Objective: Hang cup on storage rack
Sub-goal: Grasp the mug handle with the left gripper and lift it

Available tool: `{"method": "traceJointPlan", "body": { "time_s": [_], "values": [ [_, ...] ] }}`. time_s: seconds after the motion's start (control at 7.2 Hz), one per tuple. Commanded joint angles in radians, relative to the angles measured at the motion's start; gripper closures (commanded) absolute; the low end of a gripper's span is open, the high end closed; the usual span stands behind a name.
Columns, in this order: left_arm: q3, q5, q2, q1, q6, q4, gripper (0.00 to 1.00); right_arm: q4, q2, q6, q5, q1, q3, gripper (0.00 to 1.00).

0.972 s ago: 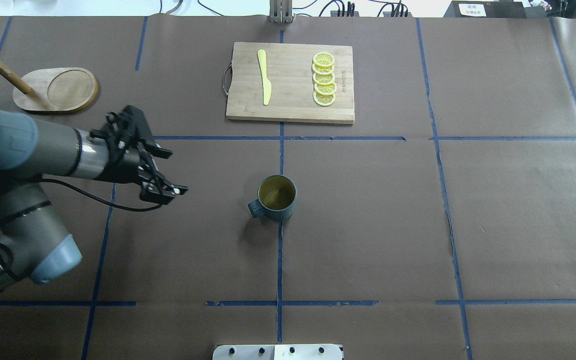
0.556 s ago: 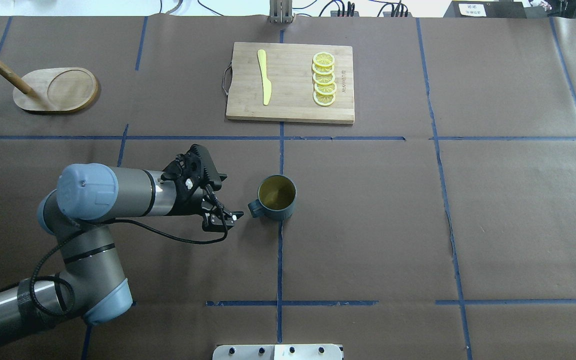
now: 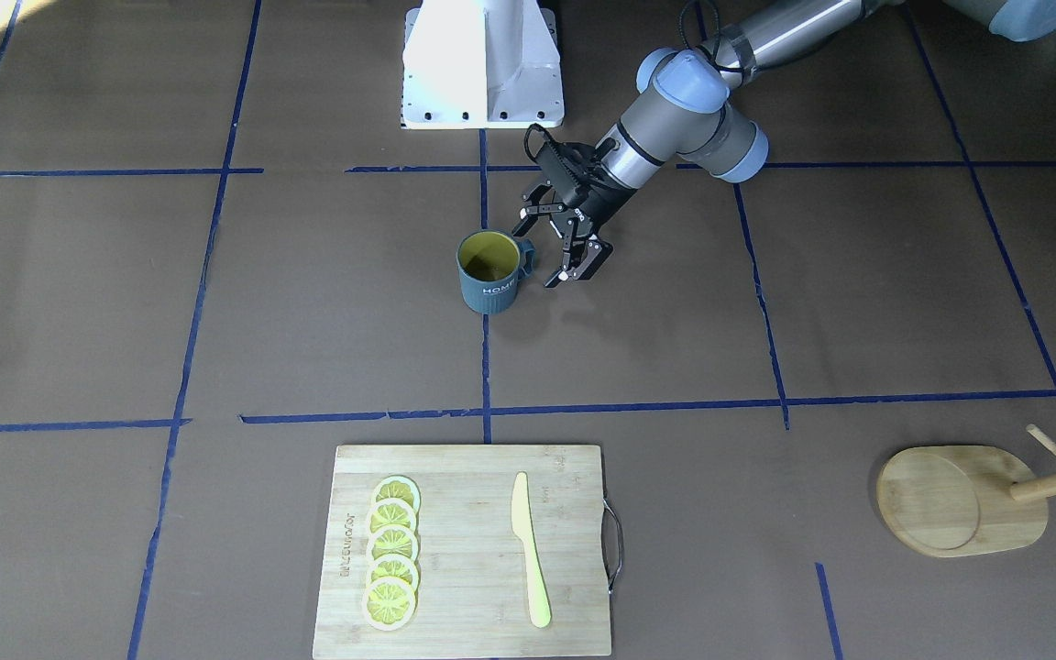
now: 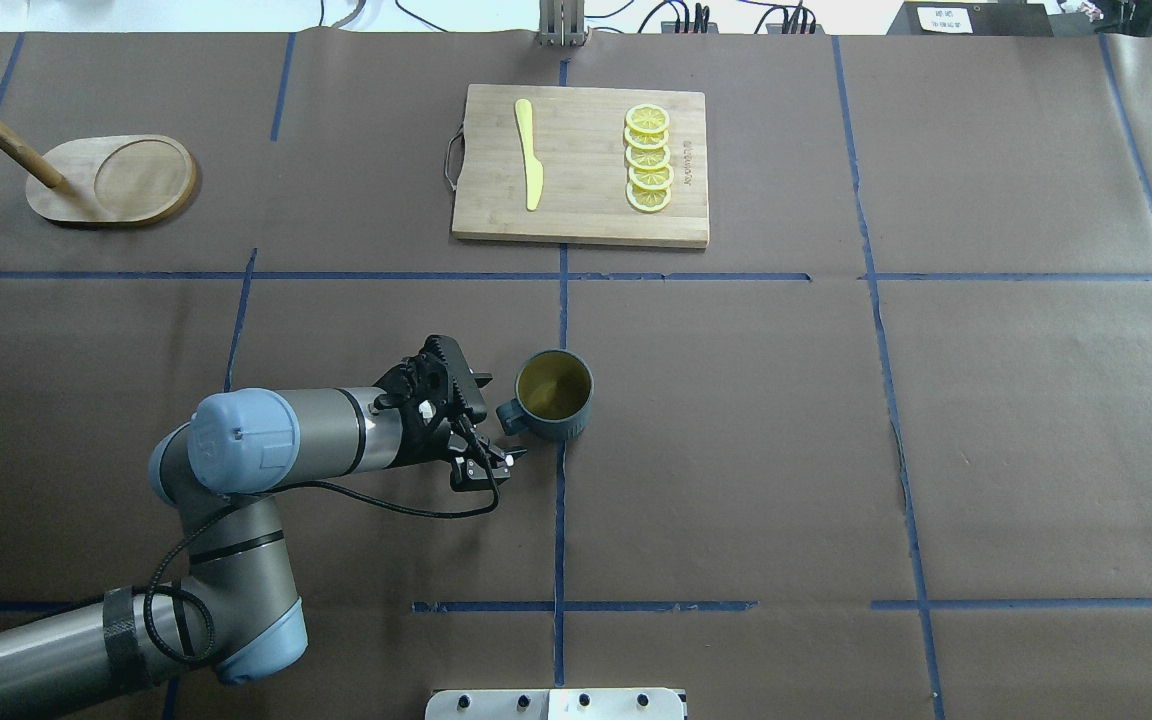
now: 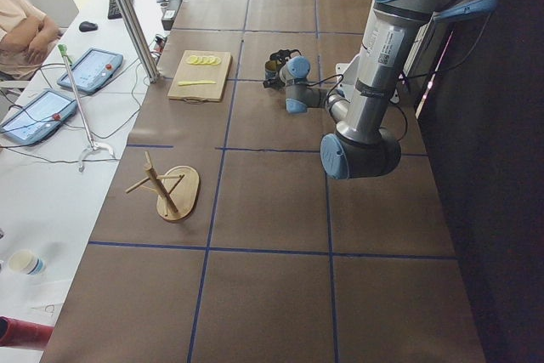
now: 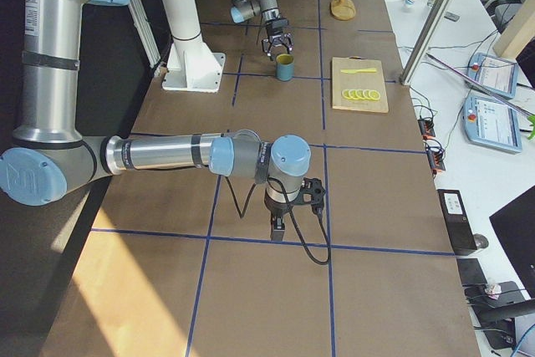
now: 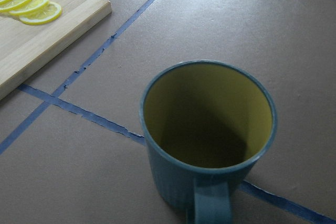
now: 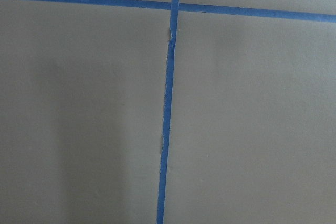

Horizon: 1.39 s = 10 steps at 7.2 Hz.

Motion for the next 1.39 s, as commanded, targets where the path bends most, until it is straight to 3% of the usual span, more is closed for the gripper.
{"method": "traceJointPlan", "body": {
  "time_s": [0.0, 0.14, 0.28, 0.56, 0.69, 1.25],
  "values": [
    [0.027, 0.052, -0.021, 0.031, -0.005, -0.006, 0.00, 0.000, -0.001, 0.000, -0.001, 0.000, 0.000, 0.00],
    [0.027, 0.075, -0.026, 0.043, -0.005, -0.006, 0.01, 0.000, -0.001, 0.000, -0.001, 0.000, -0.001, 0.00],
    [0.029, 0.076, -0.029, 0.043, -0.005, -0.005, 0.10, 0.000, -0.001, 0.000, -0.001, 0.000, -0.001, 0.00],
    [0.029, 0.076, -0.031, 0.045, -0.008, -0.002, 0.78, 0.000, -0.001, -0.003, -0.001, 0.000, -0.001, 0.00],
    [0.029, 0.077, -0.029, 0.045, -0.008, -0.005, 0.92, 0.000, -0.002, -0.002, -0.001, 0.000, -0.001, 0.00],
    [0.000, 0.119, -0.029, 0.040, -0.014, -0.025, 1.00, 0.000, -0.007, -0.006, 0.001, 0.000, -0.001, 0.00]
  ]
}}
